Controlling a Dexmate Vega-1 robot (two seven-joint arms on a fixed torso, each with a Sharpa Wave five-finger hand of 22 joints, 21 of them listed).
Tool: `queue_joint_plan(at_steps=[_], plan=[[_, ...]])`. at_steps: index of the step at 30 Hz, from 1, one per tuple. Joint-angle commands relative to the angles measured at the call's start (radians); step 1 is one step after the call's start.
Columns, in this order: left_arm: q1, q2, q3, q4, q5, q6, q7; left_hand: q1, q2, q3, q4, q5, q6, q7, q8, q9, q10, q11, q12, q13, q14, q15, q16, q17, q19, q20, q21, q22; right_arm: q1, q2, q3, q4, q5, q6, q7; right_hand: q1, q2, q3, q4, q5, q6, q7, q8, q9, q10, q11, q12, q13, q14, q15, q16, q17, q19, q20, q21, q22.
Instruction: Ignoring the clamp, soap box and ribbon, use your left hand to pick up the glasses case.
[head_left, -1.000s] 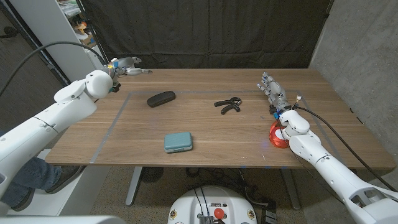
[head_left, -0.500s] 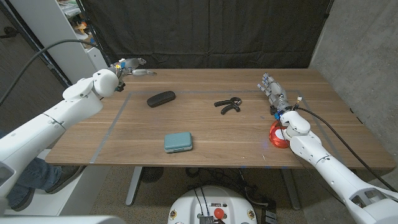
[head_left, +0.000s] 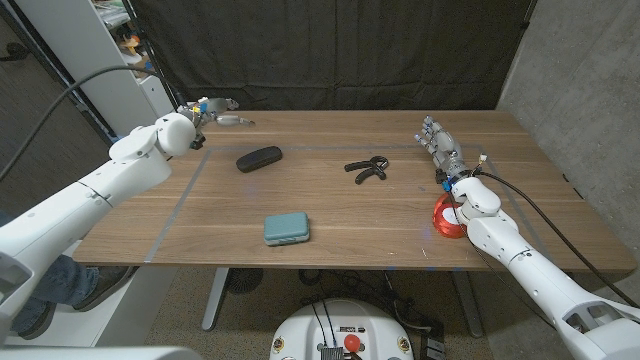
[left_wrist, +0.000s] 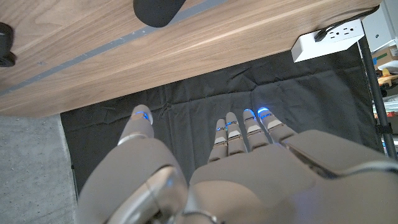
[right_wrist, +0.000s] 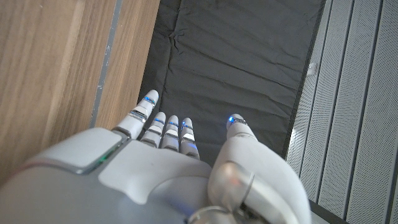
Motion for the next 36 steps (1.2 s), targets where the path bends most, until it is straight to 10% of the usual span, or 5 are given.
queue_joint_plan(at_steps=[1,36], plan=[[-0.018,-0.011,0.02,0.007,0.001,0.031,-0.023,0.002,-0.011,-0.005,0.002,0.006,0.005,0.001,-0.004,0.005,0.006,-0.002,0.004,0.003,0.012,-0.003,0.0,0.003,0.005,0.015,0.006,0.005,-0.001,-0.005,0.003,-0.004,0.003,-0.002,0.004,-0.005,0.003,0.001,-0.003,0.003,0.004,-0.004,0.004,0.001,0.01,-0.001,0.007,0.0,0.007,0.004,0.008,0.0,0.007,-0.002,-0.002,0.006],[-0.077,-0.054,0.079,0.101,0.0,0.004,-0.019,0.01,-0.017,-0.016,0.006,0.02,0.01,-0.001,-0.006,0.005,0.013,-0.01,0.005,0.007,0.019,-0.008,-0.003,0.003,0.009,0.023,0.001,0.006,-0.007,0.001,0.006,-0.006,0.011,0.009,0.009,-0.006,0.005,0.0,-0.006,0.002,0.003,-0.003,0.004,0.001,0.011,-0.003,0.007,0.0,0.011,0.003,0.009,-0.001,0.009,-0.002,-0.002,0.006]])
